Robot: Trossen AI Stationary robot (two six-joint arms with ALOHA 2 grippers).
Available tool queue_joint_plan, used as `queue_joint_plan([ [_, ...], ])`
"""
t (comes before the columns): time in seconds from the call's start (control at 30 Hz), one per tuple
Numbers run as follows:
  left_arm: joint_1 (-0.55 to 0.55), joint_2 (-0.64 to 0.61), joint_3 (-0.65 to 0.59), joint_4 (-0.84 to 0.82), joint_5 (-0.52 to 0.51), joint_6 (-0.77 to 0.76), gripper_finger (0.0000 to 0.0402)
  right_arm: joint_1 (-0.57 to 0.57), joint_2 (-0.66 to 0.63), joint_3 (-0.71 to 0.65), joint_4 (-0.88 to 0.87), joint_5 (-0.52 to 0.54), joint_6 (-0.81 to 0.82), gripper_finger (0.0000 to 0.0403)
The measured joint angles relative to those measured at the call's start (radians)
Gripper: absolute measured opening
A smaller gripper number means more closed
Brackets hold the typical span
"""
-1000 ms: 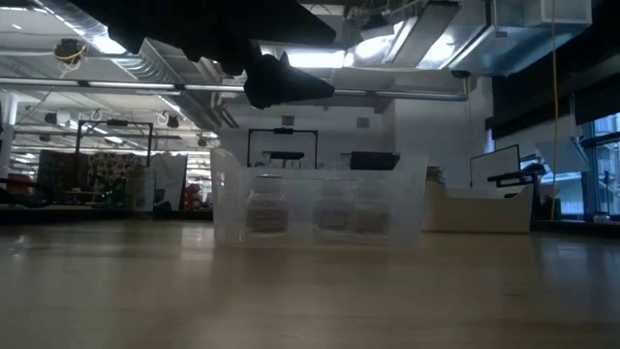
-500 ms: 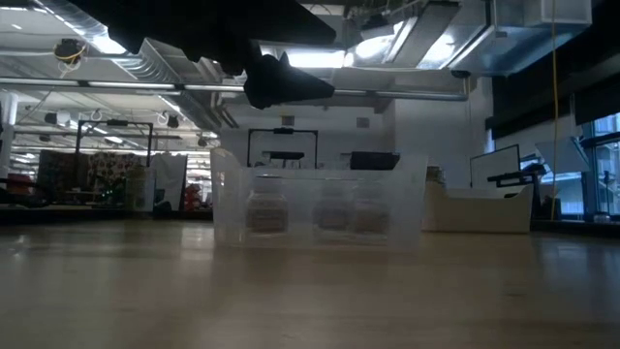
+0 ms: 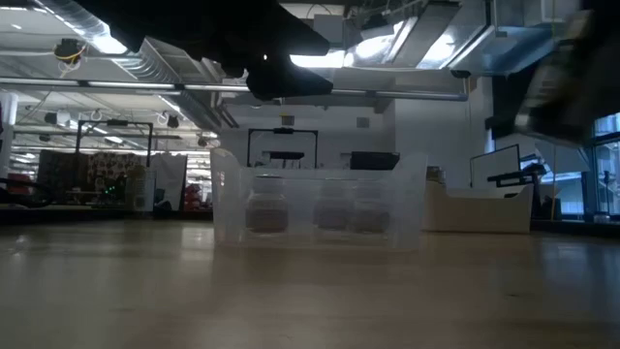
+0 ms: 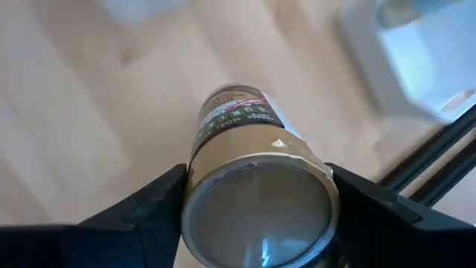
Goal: Sort spices by type
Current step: Put the bottom brown seasoning bottle into the white bin
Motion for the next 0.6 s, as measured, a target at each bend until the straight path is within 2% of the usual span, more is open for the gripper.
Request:
queue_joint_plan([
  [0.17,0.031,-0.073,0.0,-0.111,-0.027,0.035,0.0379,-0.14,-0.072,0.0,0.002,0.06,-0.141,0.0279],
  [0.4,0.077,-0.173,0.0,-0.276,-0.035,0.056,0.0379,-0.383,-0.156,0.0,0.001,0.073,-0.347,0.0279],
  [0.6,0.113,-0.222,0.0,-0.371,-0.05,0.092,0.0379,-0.599,-0.174,0.0,0.002,0.073,-0.529,0.0279],
])
